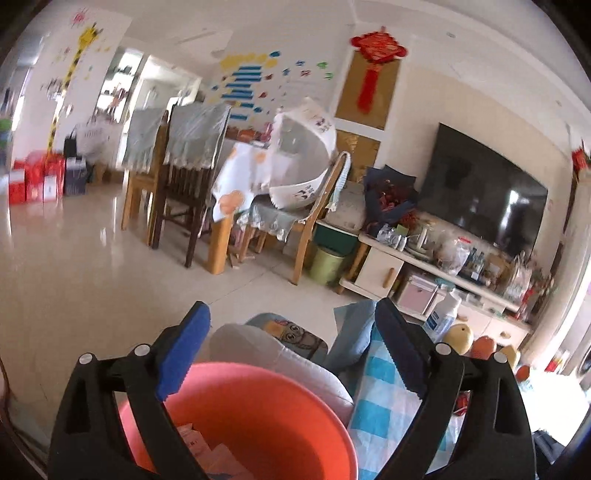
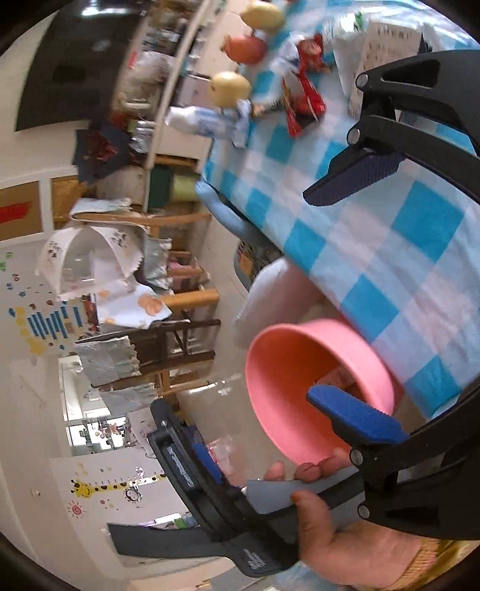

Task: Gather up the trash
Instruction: 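Move both tools back toward the table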

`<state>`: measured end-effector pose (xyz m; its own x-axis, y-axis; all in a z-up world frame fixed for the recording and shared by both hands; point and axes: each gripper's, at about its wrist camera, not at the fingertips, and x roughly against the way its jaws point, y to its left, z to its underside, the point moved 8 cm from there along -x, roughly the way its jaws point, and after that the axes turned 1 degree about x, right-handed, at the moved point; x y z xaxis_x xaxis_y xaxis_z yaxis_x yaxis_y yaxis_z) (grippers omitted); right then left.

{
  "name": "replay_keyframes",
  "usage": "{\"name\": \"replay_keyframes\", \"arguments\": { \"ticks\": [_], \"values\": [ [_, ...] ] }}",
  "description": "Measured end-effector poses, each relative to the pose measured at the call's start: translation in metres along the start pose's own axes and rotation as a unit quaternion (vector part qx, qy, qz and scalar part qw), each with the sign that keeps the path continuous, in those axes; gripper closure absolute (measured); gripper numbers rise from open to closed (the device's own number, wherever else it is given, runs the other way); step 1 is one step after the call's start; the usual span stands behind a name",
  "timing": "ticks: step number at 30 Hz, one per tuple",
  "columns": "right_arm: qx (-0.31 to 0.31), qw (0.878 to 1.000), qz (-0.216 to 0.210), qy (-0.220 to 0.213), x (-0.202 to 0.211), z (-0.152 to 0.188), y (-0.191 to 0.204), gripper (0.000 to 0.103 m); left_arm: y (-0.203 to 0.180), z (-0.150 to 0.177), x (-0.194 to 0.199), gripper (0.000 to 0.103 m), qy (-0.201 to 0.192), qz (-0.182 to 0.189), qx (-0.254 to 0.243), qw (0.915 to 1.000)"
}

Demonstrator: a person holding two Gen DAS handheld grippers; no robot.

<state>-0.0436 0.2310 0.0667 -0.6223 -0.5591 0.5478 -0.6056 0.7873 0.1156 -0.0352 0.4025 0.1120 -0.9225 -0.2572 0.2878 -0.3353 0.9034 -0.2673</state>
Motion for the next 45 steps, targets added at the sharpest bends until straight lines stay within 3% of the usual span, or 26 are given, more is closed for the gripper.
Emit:
{"name": "replay_keyframes", "arguments": {
  "ticks": [5, 14, 29, 45],
  "values": [
    [0.016, 0.999, 0.025, -0.018, 0.022, 0.003, -0.014, 0.005, -0.032, 0.001, 0.003, 0.012, 0.006, -0.011, -0.066, 0.9978],
    [-0.004, 0.999, 0.052, -0.008, 0.052, 0.02, -0.047, 0.005, -0.084, 0.013, 0.008, 0.012, -0.008, 0.038, -0.102, 0.9941],
    [-0.073, 0.996, 0.056, 0.009, 0.083, 0.047, -0.111, 0.005, -0.17, 0.073, -0.008, 0.012, 0.057, 0.096, -0.179, 0.9776],
    [-0.159, 0.986, 0.053, 0.021, 0.114, 0.073, -0.191, 0.005, -0.23, 0.113, -0.013, 0.012, 0.108, 0.144, -0.211, 0.9608]
  ]
}}
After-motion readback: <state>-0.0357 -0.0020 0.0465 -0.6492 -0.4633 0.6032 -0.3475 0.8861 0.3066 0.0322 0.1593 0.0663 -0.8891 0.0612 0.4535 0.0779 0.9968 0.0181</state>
